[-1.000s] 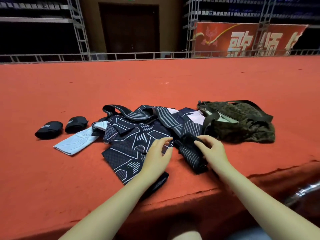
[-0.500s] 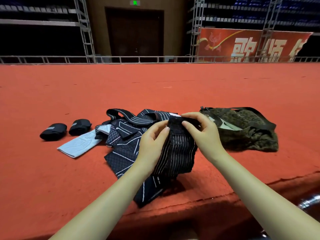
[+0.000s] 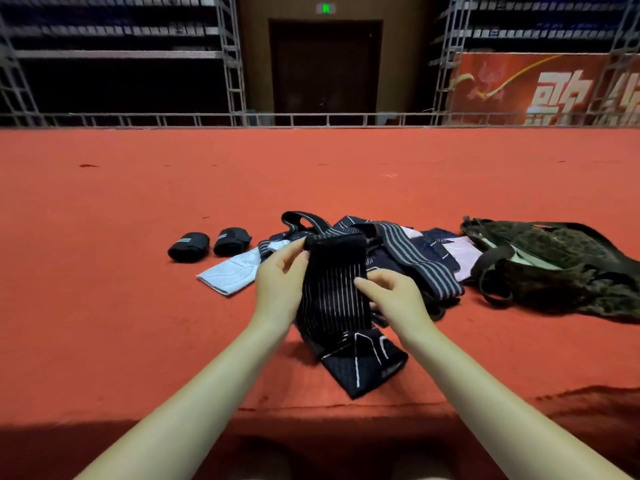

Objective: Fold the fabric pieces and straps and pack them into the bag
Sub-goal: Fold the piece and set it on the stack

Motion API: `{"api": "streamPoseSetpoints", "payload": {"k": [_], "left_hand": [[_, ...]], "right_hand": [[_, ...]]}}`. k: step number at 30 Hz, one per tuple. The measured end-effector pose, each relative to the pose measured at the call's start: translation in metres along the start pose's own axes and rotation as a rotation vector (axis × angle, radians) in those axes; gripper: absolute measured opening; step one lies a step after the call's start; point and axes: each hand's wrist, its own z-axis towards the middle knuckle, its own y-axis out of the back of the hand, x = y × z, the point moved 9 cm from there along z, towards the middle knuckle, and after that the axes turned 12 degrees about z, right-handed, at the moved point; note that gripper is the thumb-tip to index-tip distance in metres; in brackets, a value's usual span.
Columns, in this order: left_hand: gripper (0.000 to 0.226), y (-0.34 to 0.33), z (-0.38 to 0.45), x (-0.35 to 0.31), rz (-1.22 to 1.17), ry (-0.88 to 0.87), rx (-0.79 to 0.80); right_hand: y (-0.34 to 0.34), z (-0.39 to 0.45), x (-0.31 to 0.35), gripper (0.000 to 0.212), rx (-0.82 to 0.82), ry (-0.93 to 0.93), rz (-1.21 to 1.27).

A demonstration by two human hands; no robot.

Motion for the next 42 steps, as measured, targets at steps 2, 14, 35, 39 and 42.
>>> {"api": "streamPoseSetpoints", "payload": {"k": [2, 14, 35, 39, 42], "left_hand": [[0.029, 0.022, 0.012, -0.014, 0.16, -0.128, -0.058], [0.033, 0.008, -0.03, 0.031, 0.657, -0.571, 0.33], [0.026, -0.007, 0.006, 0.053, 0.716, -0.306, 0.316], [0.021, 0.02, 0.011, 0.025, 0.647, -0.38, 0.123], [0.023, 0.014, -0.012, 0.04, 0.699, -0.429, 0.259]], "right_hand": [[-0.009, 0.004, 0.01, 0.017, 0.027, 0.003, 0.039], [0.014, 0.031, -0.002, 0.012, 0.107, 0.074, -0.335], [0.081, 0.01, 0.019, 0.011, -0.002, 0.278, -0.661], [0.078, 0.001, 0.02, 0.02, -0.046, 0.421, -0.563], [0.073, -0.009, -0.01, 0.02, 0.033, 0.396, -0.571]]}}
